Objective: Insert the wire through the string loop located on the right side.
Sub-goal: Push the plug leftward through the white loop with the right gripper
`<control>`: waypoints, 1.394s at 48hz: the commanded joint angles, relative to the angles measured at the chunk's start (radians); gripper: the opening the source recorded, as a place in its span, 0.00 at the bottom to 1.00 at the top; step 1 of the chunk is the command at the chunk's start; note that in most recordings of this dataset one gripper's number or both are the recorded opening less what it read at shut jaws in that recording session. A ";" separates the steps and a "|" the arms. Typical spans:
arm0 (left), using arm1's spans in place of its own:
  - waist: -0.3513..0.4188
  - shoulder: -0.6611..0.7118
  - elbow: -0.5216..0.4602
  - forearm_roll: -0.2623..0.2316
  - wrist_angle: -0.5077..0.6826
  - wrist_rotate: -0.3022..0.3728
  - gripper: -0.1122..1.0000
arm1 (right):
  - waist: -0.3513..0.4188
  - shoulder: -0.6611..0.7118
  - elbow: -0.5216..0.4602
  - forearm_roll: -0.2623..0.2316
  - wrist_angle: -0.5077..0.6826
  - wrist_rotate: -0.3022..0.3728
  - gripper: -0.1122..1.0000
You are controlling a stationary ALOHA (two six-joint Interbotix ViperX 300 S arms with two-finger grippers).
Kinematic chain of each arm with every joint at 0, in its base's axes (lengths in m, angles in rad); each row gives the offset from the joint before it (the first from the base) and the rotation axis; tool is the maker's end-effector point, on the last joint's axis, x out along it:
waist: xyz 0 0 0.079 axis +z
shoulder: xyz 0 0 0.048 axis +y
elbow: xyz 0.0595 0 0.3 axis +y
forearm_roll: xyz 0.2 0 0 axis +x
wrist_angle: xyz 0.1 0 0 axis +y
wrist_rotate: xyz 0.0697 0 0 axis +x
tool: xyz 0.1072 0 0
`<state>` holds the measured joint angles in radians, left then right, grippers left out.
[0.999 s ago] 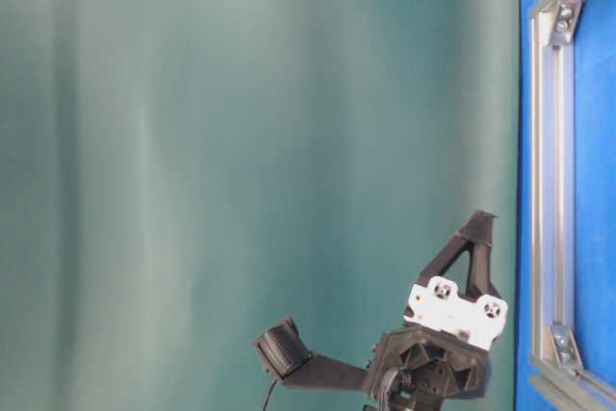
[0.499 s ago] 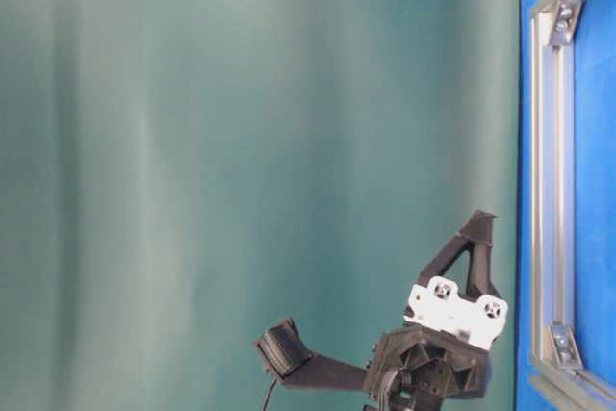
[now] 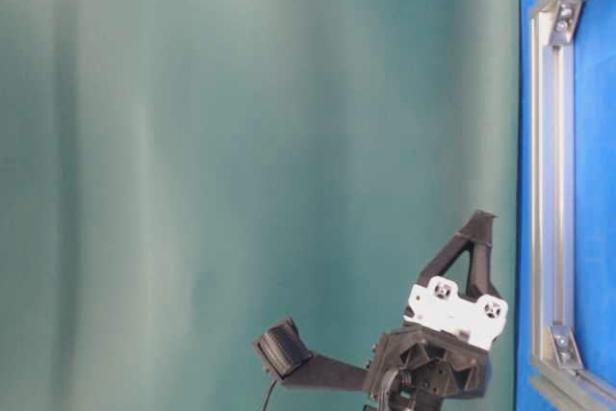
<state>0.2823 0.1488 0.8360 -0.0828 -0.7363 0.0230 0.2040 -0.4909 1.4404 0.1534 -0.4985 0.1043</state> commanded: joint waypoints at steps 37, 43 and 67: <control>-0.015 -0.035 -0.015 0.005 -0.021 -0.006 0.10 | -0.037 0.325 -0.207 0.003 -0.156 -0.017 0.08; -0.017 -0.035 -0.014 0.005 -0.023 -0.011 0.10 | -0.037 0.328 -0.207 0.002 -0.156 -0.020 0.08; -0.080 -0.035 -0.012 0.003 -0.018 -0.018 0.10 | -0.037 0.328 -0.209 0.003 -0.156 -0.021 0.08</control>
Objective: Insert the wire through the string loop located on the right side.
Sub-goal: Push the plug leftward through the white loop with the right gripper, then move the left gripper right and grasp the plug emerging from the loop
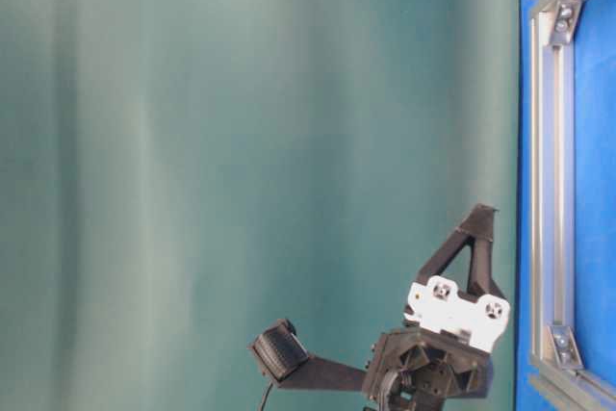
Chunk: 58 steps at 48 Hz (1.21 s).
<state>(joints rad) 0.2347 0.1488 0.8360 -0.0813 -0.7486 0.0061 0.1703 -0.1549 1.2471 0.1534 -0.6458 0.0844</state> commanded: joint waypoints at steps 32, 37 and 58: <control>-0.354 -0.035 -0.011 0.002 0.000 -0.081 0.10 | -0.003 -0.008 -0.017 0.003 -0.006 -0.002 0.08; -0.360 -0.035 -0.006 0.000 0.005 -0.084 0.10 | -0.003 -0.008 -0.015 0.002 -0.006 -0.002 0.08; -0.342 0.012 -0.133 0.000 0.106 -0.083 0.10 | -0.003 -0.008 -0.017 0.003 -0.006 -0.002 0.08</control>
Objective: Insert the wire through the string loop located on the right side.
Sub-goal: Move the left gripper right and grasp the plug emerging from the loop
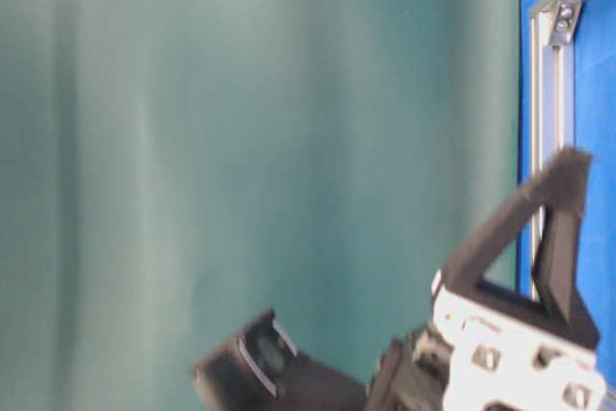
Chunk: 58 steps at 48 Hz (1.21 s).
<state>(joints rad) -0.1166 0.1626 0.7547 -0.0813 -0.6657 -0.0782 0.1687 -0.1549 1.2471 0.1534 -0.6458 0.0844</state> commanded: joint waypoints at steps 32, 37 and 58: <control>0.034 0.121 -0.336 0.000 0.206 0.018 0.10 | -0.002 -0.008 -0.021 0.002 -0.006 -0.002 0.08; 0.034 0.121 -0.333 0.002 0.213 0.017 0.10 | -0.002 -0.008 -0.021 0.002 -0.006 -0.002 0.08; 0.032 0.126 -0.347 0.000 0.222 0.015 0.82 | -0.002 -0.008 -0.023 0.002 -0.005 -0.002 0.08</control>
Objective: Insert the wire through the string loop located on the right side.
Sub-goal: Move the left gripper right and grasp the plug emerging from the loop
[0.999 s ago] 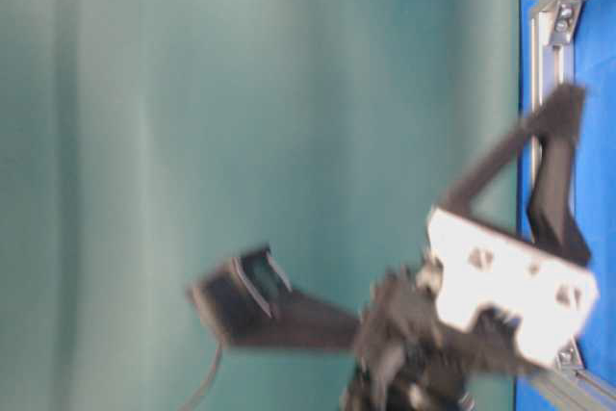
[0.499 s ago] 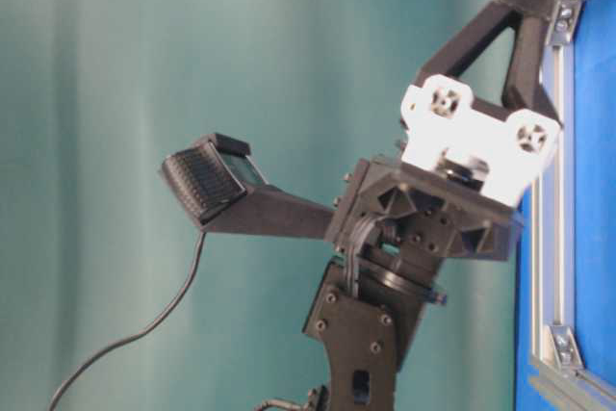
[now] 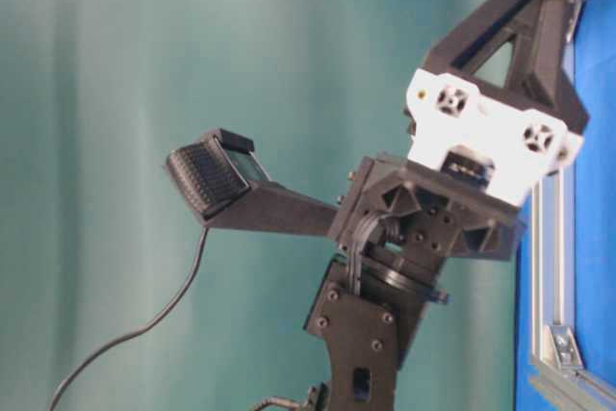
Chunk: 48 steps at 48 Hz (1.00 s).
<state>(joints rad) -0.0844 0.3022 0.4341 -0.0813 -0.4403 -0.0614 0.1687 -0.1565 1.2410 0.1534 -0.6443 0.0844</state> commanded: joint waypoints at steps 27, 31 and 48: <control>-0.002 0.098 -0.049 0.000 -0.008 -0.002 0.90 | -0.002 -0.006 -0.017 0.002 -0.003 -0.002 0.08; 0.000 0.115 -0.057 0.000 -0.008 -0.002 0.90 | -0.002 -0.006 -0.017 0.002 -0.003 -0.002 0.08; -0.002 0.120 -0.064 0.000 -0.008 -0.002 0.90 | -0.002 -0.006 -0.018 0.002 0.008 -0.002 0.08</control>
<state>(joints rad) -0.0859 0.4433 0.3881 -0.0828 -0.4403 -0.0629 0.1687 -0.1549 1.2410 0.1534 -0.6320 0.0844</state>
